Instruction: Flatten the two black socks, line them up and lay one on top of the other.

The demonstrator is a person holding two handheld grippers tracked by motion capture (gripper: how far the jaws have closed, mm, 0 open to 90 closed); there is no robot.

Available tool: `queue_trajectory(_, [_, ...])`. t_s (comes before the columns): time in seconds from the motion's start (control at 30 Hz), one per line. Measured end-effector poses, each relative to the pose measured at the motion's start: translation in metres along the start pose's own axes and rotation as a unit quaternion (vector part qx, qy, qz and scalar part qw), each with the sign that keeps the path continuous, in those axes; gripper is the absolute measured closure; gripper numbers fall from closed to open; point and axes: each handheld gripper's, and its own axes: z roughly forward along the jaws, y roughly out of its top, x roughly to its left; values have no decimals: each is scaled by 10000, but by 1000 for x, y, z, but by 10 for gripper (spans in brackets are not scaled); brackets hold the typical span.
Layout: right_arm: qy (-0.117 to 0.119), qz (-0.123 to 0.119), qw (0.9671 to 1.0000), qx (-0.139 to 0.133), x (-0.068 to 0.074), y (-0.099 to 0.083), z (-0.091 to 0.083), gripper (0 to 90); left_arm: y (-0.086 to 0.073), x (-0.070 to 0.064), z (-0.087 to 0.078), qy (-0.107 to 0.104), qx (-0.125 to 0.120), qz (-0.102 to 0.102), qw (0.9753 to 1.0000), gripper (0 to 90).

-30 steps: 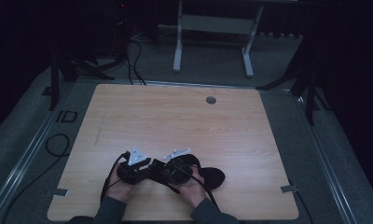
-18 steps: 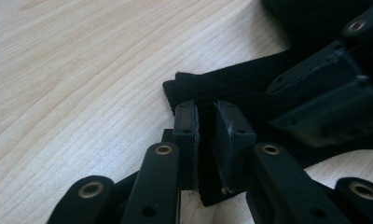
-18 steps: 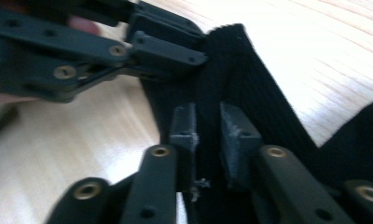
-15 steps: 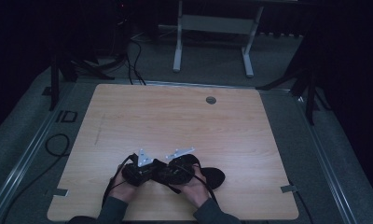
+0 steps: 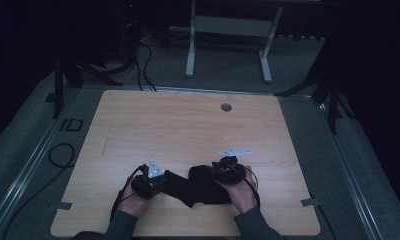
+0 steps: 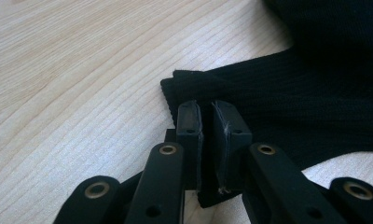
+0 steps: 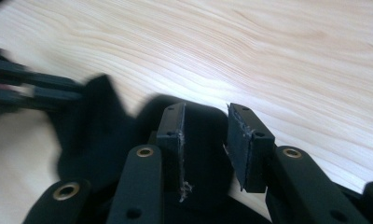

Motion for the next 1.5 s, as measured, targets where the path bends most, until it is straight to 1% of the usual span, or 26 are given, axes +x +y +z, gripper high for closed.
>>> queue_trajectory(0.07, [-120,69,9999,89,-8,-4,5,667,0,0,0,3,5,6,10000,821])
queue_trajectory(0.17, [-156,227,9994,217,-16,-8,15,659,0,0,0,18,13,18,10000,821])
queue_trajectory(0.27, [-167,227,9990,335,-16,-11,26,633,0,0,0,14,0,-4,10000,821])
queue_trajectory(0.33, [-236,161,9986,437,-13,-13,32,627,0,0,0,15,1,1,10000,820])
queue_trajectory(0.4, [-265,127,9985,462,-13,-14,34,627,0,0,0,16,0,3,10000,820])
queue_trajectory(0.43, [-310,92,9980,540,-11,-15,37,637,0,-1,0,20,0,5,10000,820])
queue_trajectory(0.47, [-320,79,9980,541,-11,-16,38,657,0,-1,0,20,0,4,10000,820])
queue_trajectory(0.53, [-319,89,9979,555,-11,-17,38,724,0,0,0,19,-1,1,10000,820])
queue_trajectory(0.63, [-217,124,9979,598,-11,-17,38,816,0,0,0,18,-1,-1,10000,819])
queue_trajectory(0.67, [-215,130,9980,585,-11,-18,38,835,0,0,0,19,-1,-3,10000,820])
queue_trajectory(0.7, [-215,130,9980,585,-11,-18,38,835,0,0,0,19,-1,-3,10000,819])
queue_trajectory(0.77, [-196,83,9983,547,-10,-18,34,852,0,0,0,16,-5,-14,10000,819])
queue_trajectory(0.93, [-147,75,9988,454,-8,-15,24,853,-1,0,0,2,-1,-27,10000,817])
queue_trajectory(1.07, [-95,19,9992,389,-5,-13,16,854,0,0,0,-1,4,-23,10000,816])
queue_trajectory(1.1, [-53,21,9993,376,-3,-12,14,854,-1,0,0,-1,-4,-33,10000,817])
queue_trajectory(1.17, [113,84,9993,338,-1,-11,9,855,0,0,0,1,5,-30,10000,815])
queue_trajectory(1.2, [142,83,9994,304,0,-11,7,855,0,0,0,4,1,-31,10000,815])
queue_trajectory(1.4, [196,-28,9997,153,6,-7,-9,856,-1,0,0,4,-8,-44,10000,812])
queue_trajectory(1.5, [207,-42,9997,107,8,-7,-16,856,-1,0,0,7,-17,-45,10000,812])
